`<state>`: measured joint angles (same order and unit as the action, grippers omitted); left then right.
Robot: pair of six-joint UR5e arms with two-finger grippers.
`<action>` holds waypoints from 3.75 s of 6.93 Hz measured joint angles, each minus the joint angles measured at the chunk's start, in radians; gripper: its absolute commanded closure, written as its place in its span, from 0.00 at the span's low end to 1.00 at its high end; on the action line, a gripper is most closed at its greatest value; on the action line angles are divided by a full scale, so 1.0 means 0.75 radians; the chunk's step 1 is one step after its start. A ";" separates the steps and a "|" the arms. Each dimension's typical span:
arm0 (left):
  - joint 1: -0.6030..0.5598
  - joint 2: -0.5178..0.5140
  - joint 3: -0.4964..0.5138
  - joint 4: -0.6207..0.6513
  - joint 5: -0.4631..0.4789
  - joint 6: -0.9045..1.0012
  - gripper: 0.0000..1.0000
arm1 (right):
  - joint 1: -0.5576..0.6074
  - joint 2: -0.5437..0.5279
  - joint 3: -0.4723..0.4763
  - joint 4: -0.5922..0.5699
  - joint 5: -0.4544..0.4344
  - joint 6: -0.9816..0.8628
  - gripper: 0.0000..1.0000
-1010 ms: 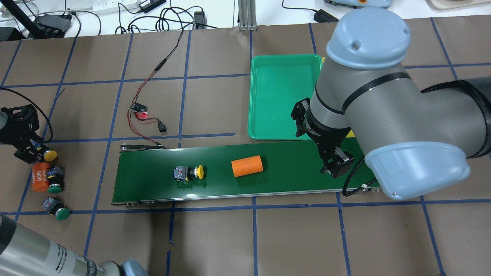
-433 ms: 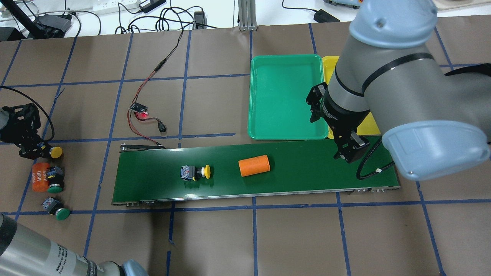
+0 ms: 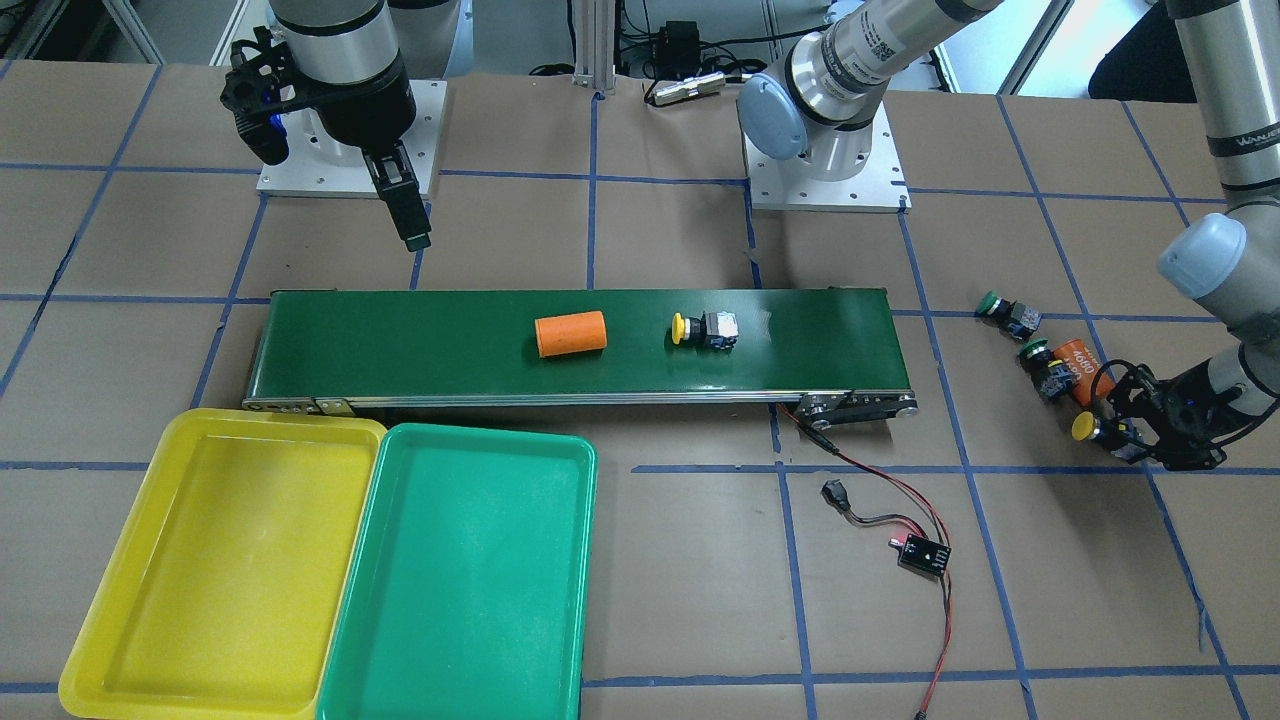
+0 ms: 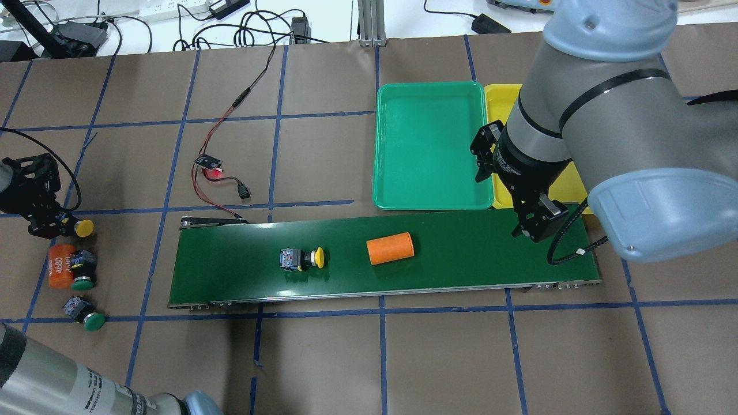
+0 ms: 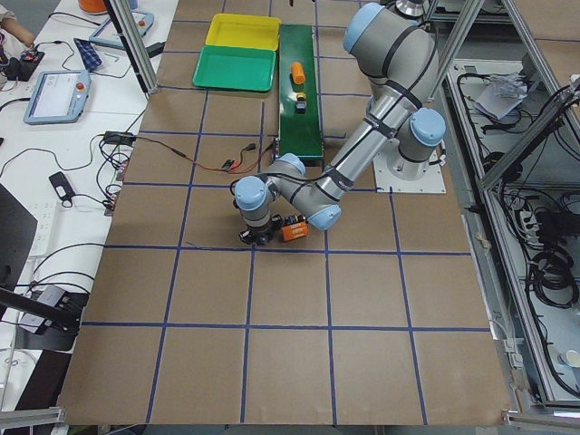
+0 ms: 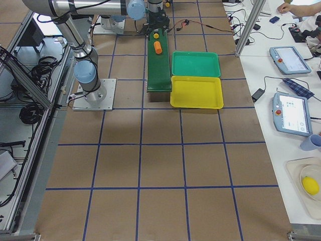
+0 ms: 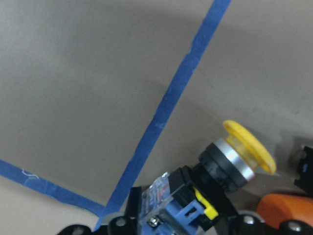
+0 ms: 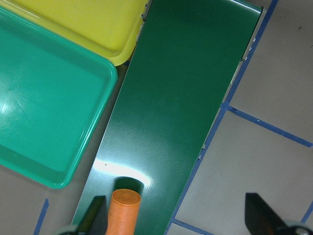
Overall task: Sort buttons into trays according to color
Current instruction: 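Grasp a second yellow-capped button with the left gripper, then place the button on the belt while the right gripper grasps the first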
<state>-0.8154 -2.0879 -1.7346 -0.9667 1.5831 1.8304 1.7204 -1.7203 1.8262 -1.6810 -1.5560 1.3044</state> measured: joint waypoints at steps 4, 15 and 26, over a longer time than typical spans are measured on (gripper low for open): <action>-0.139 0.144 -0.017 -0.135 0.006 -0.025 0.74 | 0.001 -0.006 0.006 0.021 0.001 -0.005 0.00; -0.814 0.743 -0.576 -0.251 -0.012 -1.532 0.33 | -0.007 0.004 0.033 0.034 0.035 0.027 0.00; 0.031 0.670 -0.640 -0.104 -0.008 -1.626 0.00 | 0.287 0.366 0.097 -0.379 0.115 0.351 0.00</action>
<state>-0.7919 -1.5856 -2.2146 -1.0447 1.5768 0.6110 1.9358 -1.4460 1.8989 -1.9649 -1.4695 1.5675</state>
